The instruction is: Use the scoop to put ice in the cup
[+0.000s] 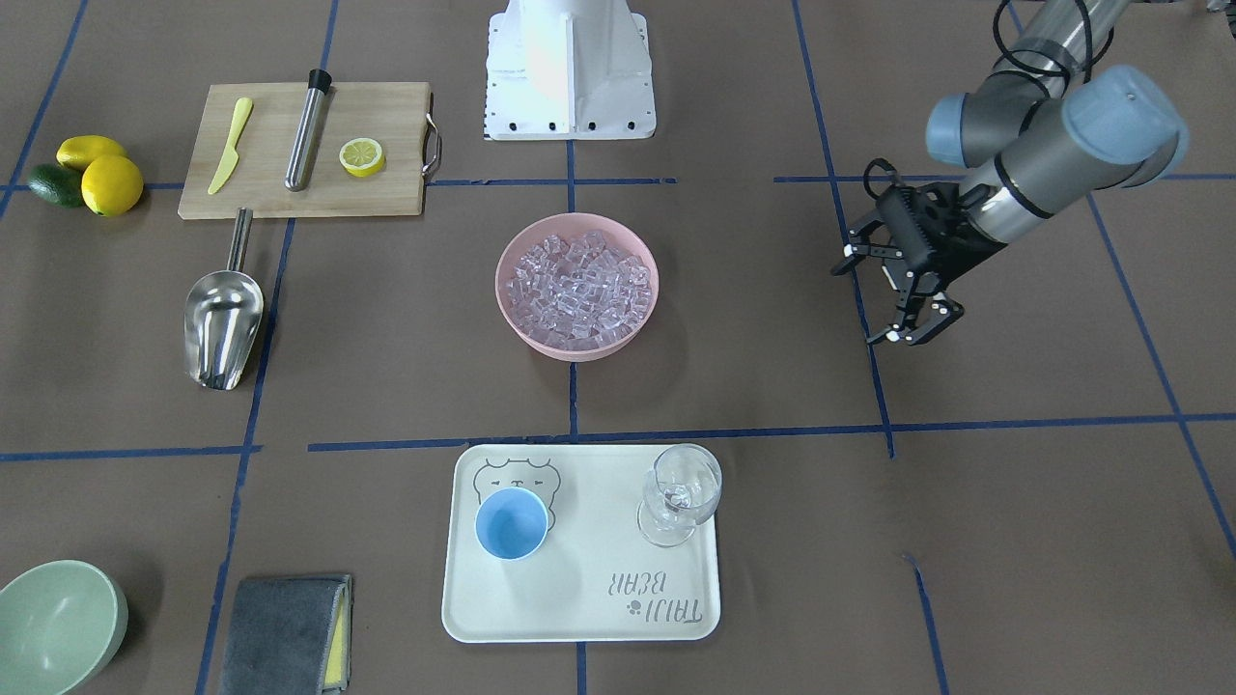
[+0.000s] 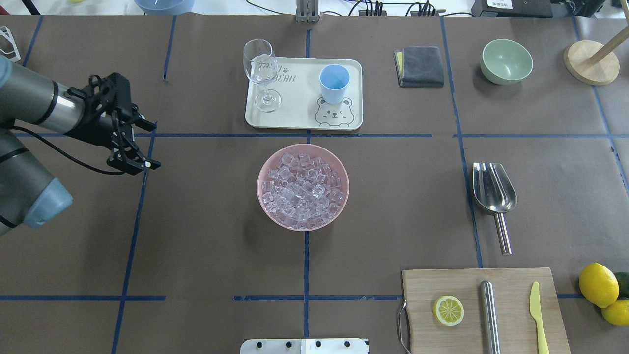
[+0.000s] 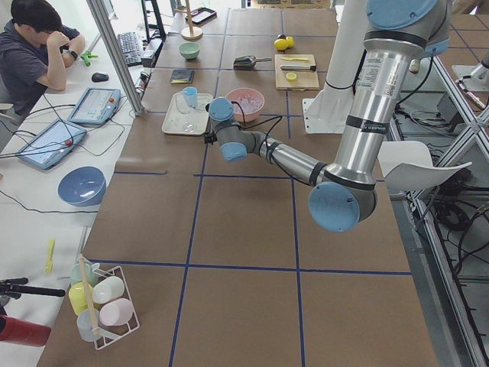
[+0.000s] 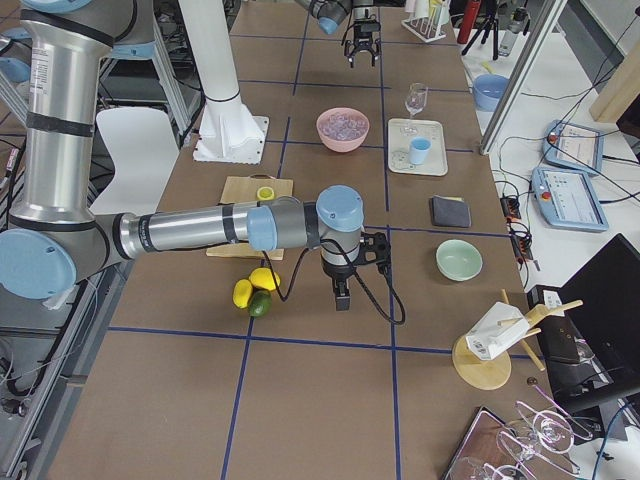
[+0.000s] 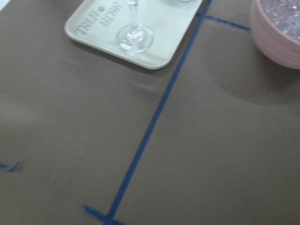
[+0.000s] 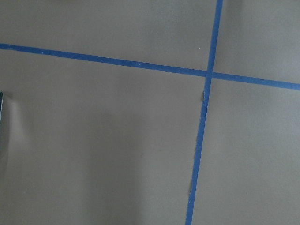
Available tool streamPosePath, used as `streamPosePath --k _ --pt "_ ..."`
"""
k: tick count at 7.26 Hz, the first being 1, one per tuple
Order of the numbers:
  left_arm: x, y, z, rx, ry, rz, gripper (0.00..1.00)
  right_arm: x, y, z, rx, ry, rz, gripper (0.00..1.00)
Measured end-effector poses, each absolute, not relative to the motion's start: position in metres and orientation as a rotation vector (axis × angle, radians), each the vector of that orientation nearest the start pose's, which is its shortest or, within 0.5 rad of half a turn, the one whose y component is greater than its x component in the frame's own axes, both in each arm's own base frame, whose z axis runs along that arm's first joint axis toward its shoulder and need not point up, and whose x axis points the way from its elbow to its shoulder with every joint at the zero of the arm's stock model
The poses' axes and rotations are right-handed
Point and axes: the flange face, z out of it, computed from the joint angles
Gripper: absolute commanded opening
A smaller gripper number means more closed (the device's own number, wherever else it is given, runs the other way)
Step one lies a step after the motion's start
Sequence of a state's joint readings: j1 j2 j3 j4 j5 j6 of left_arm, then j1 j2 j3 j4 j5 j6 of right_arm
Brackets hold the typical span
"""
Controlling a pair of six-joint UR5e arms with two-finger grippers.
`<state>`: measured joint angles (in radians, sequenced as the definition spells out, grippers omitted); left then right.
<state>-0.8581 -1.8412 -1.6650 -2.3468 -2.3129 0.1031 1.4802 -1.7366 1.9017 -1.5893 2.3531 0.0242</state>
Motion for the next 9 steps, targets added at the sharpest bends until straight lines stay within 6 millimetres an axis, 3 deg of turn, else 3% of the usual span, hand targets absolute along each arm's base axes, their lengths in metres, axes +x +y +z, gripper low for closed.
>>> streamPosePath --k 3,5,7,9 --pt "0.438 -0.447 0.36 1.024 1.059 1.238 1.0 0.008 -0.431 0.567 0.089 -0.789 -0.148 1.0" --pt "0.49 -0.433 0.351 1.068 1.063 1.256 1.0 -0.009 -0.429 0.545 0.077 -0.797 -0.112 1.0" --pt "0.509 -0.432 0.343 1.088 1.079 1.251 1.0 -0.035 -0.426 0.519 0.067 -0.815 -0.063 1.0" --pt "0.514 -0.435 0.339 1.098 1.087 1.243 1.0 -0.069 -0.415 0.504 0.06 -0.848 0.008 1.0"
